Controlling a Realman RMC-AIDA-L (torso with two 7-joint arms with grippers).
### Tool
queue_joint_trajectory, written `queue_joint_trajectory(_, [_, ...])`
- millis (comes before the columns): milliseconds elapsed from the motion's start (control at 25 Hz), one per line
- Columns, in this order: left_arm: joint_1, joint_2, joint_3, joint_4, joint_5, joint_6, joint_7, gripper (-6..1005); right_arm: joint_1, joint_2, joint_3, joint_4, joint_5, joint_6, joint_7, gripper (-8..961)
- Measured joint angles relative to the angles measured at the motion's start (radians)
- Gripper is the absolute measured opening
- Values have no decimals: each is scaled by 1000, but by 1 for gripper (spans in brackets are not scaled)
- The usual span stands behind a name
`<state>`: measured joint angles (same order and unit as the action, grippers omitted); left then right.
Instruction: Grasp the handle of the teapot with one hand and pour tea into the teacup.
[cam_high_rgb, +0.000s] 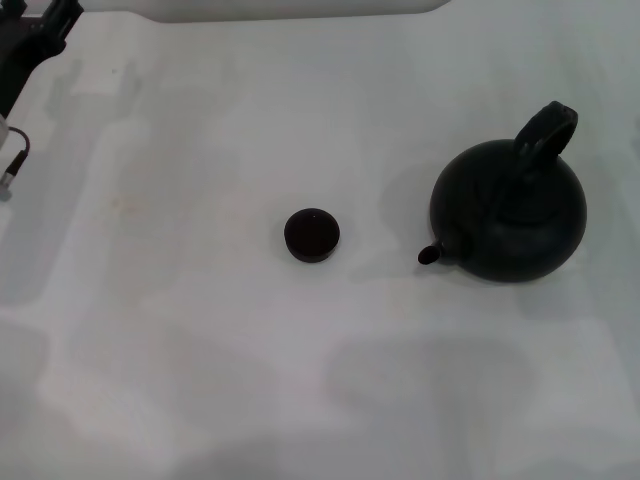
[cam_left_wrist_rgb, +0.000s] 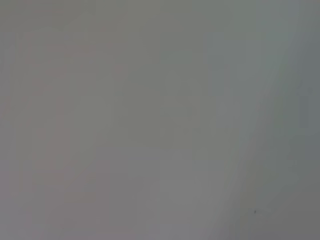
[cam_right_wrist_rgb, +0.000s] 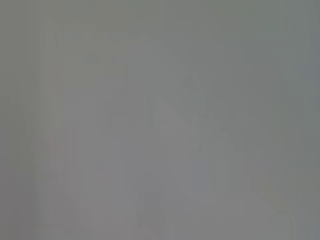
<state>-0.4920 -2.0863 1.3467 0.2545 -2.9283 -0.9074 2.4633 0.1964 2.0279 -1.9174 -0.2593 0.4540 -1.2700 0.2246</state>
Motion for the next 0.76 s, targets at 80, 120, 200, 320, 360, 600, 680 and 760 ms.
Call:
queue_joint_trajectory(80, [-2,0,0,0,0,0,2,775,0,0,1,0,0,0,3,872])
queue_joint_trajectory(120, [-4,0,0,0,0,0,6,775,0,0,1,0,0,0,3,872])
queue_joint_trajectory(200, [-6,0,0,0,0,-1,11,775,0,0,2,0,0,-2,3,872])
queue_joint_trajectory(320, [-7,0,0,0,0,-1,12,775,-1,0,3,0,0,-4,4,873])
queue_joint_trajectory(360, [-7,0,0,0,0,-1,10,775,-1,0,4,0,0,-3,4,873])
queue_joint_trajectory(600, [-8,0,0,0,0,-1,7,775,0,0,5,0,0,-1,4,874])
queue_joint_trajectory(680, [-8,0,0,0,0,-1,7,775,0,0,6,0,0,0,4,874])
queue_joint_trajectory(760, [-8,0,0,0,0,-1,7,775,0,0,7,1,0,4,4,874])
